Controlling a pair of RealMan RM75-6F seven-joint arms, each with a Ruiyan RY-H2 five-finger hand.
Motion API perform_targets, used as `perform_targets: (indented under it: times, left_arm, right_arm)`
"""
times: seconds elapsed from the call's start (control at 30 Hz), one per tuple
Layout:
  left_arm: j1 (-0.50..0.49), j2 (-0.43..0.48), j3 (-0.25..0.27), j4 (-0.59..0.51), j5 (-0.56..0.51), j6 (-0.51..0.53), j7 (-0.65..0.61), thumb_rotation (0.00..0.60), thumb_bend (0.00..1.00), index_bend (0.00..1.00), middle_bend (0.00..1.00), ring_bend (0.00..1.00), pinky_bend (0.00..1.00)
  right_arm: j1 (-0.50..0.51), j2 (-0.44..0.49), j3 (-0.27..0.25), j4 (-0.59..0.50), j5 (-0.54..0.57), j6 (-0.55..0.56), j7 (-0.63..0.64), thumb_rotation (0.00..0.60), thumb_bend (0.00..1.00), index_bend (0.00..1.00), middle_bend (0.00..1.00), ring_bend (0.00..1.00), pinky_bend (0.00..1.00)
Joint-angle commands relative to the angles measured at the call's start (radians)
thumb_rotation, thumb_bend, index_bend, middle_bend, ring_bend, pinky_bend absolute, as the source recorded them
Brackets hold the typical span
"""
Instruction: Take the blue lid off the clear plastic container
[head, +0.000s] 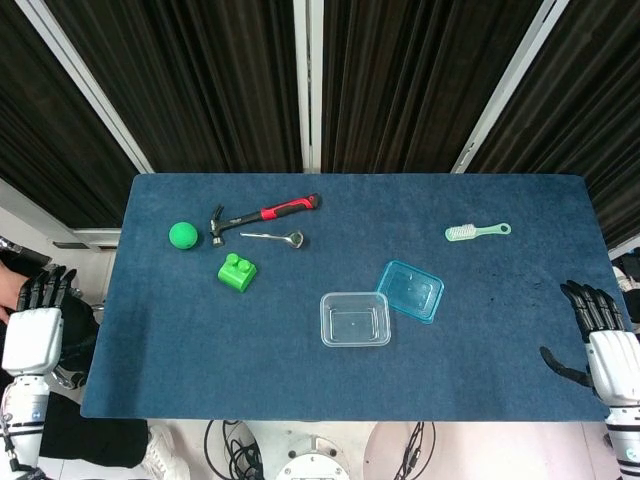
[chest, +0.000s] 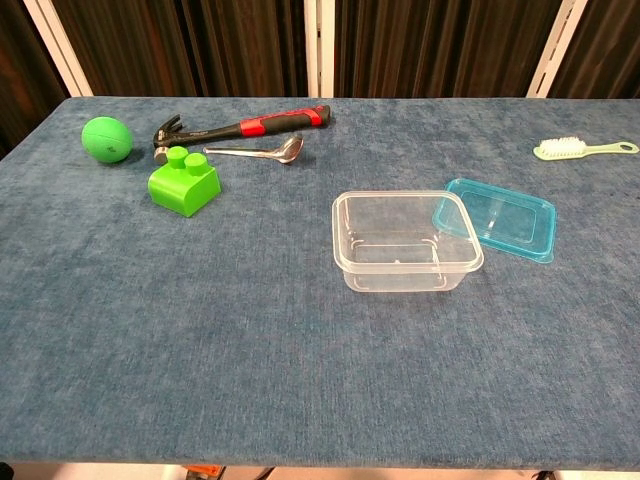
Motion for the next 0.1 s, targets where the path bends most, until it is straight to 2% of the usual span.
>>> perform_targets:
  times: [0.03,0.1]
  left_arm:
    - [0.049,-0.021,0.009,-0.004,0.027,0.032,0.013,0.600,0.00,0.06,0.03,0.00,0.00]
    - [0.072,-0.025,0.011,-0.006,0.040,0.043,0.010,0.600,0.00,0.06,0.03,0.00,0.00]
  right_arm:
    - [-0.020,-0.017,-0.006,0.028,-0.019,0.010,0.035,0.600,0.16,0.00,0.05,0.00,0.00]
    - [-0.017,-0.022,-0.002,0.041,-0.026,-0.004,0.039,0.600,0.16,0.00,0.05,0.00,0.00]
